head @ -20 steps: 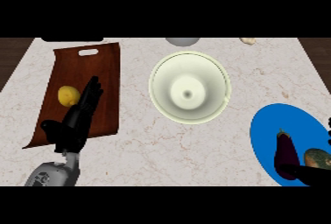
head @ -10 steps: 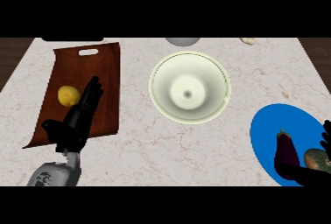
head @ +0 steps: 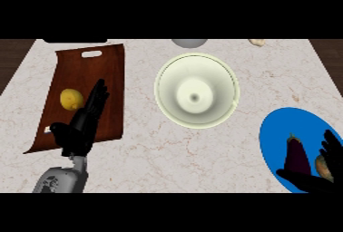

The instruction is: Pick the eggplant from the plate and place it in the bowl

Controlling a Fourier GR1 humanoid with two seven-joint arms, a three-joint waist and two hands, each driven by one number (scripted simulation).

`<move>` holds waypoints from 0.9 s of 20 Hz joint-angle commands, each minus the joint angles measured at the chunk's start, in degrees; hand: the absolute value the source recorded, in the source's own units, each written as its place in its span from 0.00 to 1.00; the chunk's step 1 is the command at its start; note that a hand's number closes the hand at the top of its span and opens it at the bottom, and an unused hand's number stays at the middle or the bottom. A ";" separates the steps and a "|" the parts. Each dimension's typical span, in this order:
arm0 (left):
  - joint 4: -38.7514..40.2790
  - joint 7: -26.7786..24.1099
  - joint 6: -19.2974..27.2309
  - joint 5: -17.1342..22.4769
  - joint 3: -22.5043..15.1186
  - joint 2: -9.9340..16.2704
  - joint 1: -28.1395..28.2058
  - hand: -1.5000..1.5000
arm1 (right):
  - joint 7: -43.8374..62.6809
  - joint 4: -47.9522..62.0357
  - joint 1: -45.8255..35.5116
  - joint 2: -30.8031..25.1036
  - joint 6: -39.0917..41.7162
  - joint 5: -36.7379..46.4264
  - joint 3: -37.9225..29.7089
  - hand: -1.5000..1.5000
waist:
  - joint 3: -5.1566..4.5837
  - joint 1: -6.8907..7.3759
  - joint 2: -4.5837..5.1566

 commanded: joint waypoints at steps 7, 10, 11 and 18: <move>1.73 -1.12 -2.17 -1.08 1.79 -1.08 -0.06 0.50 | -1.27 10.06 -3.88 -0.55 -1.62 7.47 0.41 0.00 | 0.00 0.12 0.07; 1.27 0.97 -1.34 -1.90 1.95 -1.69 -2.92 0.50 | -4.13 11.55 -0.99 -0.67 -2.37 9.94 0.44 0.00 | 0.01 -0.07 0.04; 2.63 -3.38 -1.08 -2.11 1.28 -3.13 0.52 0.50 | -0.12 11.09 -2.98 -0.81 -1.88 10.69 1.32 0.00 | -0.01 0.07 0.05; -2.91 0.24 -4.81 -0.83 2.20 -0.79 3.37 0.50 | -5.47 19.14 -7.86 0.14 -1.47 9.22 0.89 0.00 | 0.01 0.33 0.03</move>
